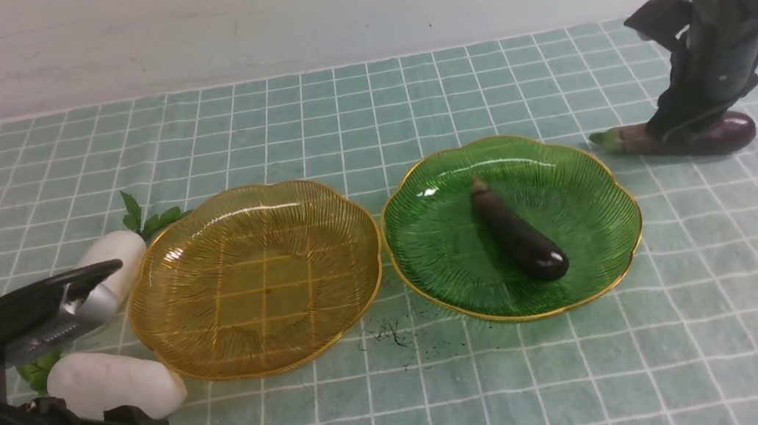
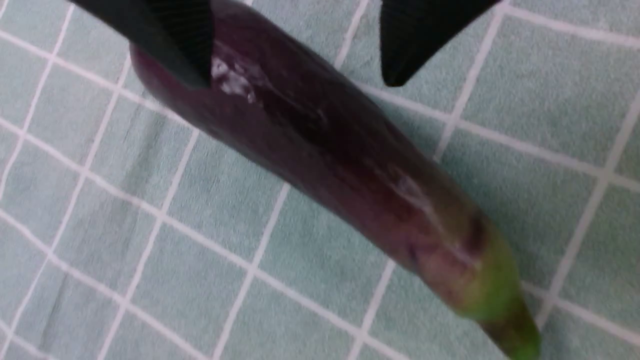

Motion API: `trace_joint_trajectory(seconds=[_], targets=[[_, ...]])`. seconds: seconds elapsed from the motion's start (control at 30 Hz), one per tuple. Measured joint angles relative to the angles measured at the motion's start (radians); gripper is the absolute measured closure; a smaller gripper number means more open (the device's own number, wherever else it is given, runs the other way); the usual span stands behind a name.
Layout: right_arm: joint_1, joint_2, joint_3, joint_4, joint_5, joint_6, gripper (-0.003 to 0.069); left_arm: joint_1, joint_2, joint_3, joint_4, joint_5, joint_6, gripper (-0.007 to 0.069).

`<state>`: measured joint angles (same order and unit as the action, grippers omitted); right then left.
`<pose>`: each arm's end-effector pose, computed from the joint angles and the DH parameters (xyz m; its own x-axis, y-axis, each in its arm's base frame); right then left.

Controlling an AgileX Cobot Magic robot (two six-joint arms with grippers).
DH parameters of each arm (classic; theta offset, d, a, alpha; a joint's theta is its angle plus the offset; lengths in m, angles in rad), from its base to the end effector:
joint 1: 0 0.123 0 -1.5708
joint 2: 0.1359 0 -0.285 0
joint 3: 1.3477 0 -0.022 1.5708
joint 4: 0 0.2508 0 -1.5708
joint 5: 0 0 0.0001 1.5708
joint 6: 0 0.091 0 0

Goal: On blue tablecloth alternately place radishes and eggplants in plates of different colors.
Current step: 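Put the eggplants into the green plate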

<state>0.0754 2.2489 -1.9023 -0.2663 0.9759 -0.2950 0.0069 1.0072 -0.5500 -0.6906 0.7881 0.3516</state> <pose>0.4859 0.0168 0.1922 -0.8447 -0.4866 -0.2228 -0.4030 0.8523 -0.3335 0.1656 -0.0400 0.2425 -0.8834 -0.1623 -0.4396 0.0730 0.8789 -0.4713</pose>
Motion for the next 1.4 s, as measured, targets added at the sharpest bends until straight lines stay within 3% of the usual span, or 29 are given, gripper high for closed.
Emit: trace_joint_trajectory(seconds=[0.13,0.33,0.57,0.7,0.8,1.07,1.17,1.3,1.4], targets=[[0.001,0.006,0.000,-0.012,-0.043,-0.002,0.0088,0.000,0.000,0.000,0.000,-0.008,0.000,0.0324],[0.001,0.046,0.000,-0.073,-0.056,-0.004,0.0044,0.000,0.000,0.000,0.000,-0.012,0.000,0.0324],[0.001,0.086,-0.001,-0.134,-0.075,-0.005,0.0051,0.000,0.000,0.000,0.000,-0.017,0.000,0.0324],[0.001,0.097,-0.004,-0.129,-0.074,-0.004,0.0104,0.000,0.000,0.000,0.000,-0.017,0.000,0.0324],[0.001,0.098,-0.004,-0.129,-0.069,-0.004,0.0193,0.000,0.000,0.000,0.000,-0.017,0.000,0.0324],[0.001,0.038,-0.009,-0.085,0.094,-0.004,0.0204,0.000,0.000,0.000,0.000,-0.025,0.000,0.0324],[0.001,-0.012,-0.052,-0.052,0.212,0.014,0.0205,0.000,0.000,0.000,0.000,-0.029,0.000,0.0324],[0.001,-0.089,-0.104,0.042,0.248,0.120,0.0205,0.000,0.000,0.000,0.000,-0.032,0.000,0.0324],[0.001,-0.132,-0.105,0.198,0.259,0.206,0.0205,0.000,0.000,0.000,0.000,-0.032,0.000,0.0324]])
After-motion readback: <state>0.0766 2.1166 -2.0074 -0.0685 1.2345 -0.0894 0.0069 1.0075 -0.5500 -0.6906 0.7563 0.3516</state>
